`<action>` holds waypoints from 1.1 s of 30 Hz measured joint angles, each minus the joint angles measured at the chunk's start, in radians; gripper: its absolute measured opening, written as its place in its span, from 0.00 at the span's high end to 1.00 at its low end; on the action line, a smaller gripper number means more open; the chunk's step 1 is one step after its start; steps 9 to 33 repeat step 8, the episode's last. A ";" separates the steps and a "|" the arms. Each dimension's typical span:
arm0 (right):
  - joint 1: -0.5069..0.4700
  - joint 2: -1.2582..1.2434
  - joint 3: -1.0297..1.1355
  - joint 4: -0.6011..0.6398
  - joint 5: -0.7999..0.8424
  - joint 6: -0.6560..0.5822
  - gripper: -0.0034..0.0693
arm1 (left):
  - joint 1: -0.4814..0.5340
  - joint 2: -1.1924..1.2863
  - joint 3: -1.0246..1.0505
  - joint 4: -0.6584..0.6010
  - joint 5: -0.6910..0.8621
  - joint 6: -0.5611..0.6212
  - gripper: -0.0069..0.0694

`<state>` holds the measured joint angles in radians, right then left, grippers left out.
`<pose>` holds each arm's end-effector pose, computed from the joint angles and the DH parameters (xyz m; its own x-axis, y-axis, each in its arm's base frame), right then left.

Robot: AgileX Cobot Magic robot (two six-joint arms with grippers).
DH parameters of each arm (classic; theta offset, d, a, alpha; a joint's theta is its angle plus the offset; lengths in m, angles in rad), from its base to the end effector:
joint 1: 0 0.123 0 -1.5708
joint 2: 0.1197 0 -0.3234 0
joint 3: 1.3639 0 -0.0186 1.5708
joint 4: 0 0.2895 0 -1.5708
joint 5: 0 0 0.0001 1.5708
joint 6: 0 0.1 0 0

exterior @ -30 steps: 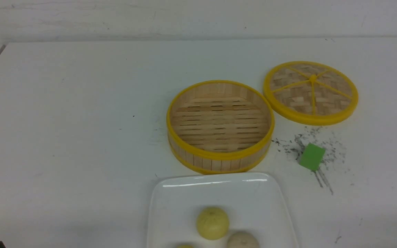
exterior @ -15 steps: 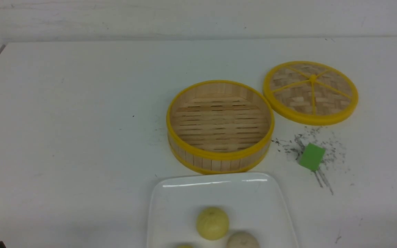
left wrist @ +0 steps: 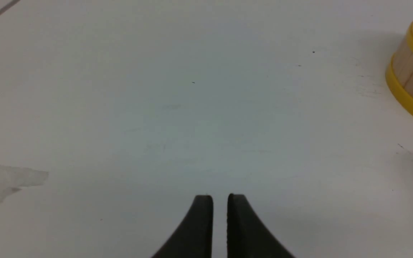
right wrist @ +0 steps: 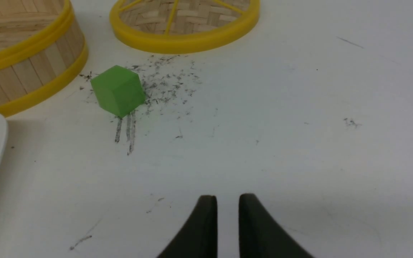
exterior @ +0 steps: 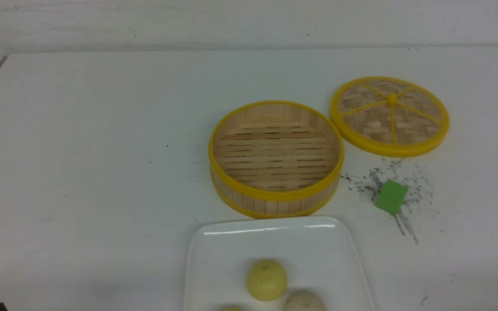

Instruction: Put the steamed buns into the plate on the white tablecloth.

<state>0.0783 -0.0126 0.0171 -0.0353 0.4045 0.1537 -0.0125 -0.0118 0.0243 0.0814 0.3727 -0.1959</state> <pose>0.0602 0.0033 0.1683 -0.3207 0.0961 -0.9423 -0.0265 0.9935 0.1104 0.0614 0.0022 0.1686 -0.2885 -0.1161 -0.9504 -0.0507 0.9931 -0.1059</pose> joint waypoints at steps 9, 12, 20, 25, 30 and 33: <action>0.000 0.000 0.000 0.000 0.000 0.000 0.78 | 0.000 0.000 0.000 0.011 0.001 0.000 0.77; 0.000 0.000 0.000 0.000 0.000 0.000 0.78 | 0.000 0.000 0.000 0.011 0.001 0.000 0.77; 0.000 0.000 0.000 0.000 0.000 0.000 0.78 | 0.000 0.000 0.000 0.011 0.001 0.000 0.77; 0.000 0.000 0.000 0.000 0.000 0.000 0.78 | 0.000 0.000 0.000 0.011 0.001 0.000 0.77; 0.000 0.000 0.000 0.000 0.000 0.000 0.78 | 0.000 0.000 0.000 0.011 0.001 0.000 0.77; 0.000 0.000 0.000 0.000 0.000 0.000 0.78 | 0.000 0.000 0.000 0.011 0.001 0.000 0.77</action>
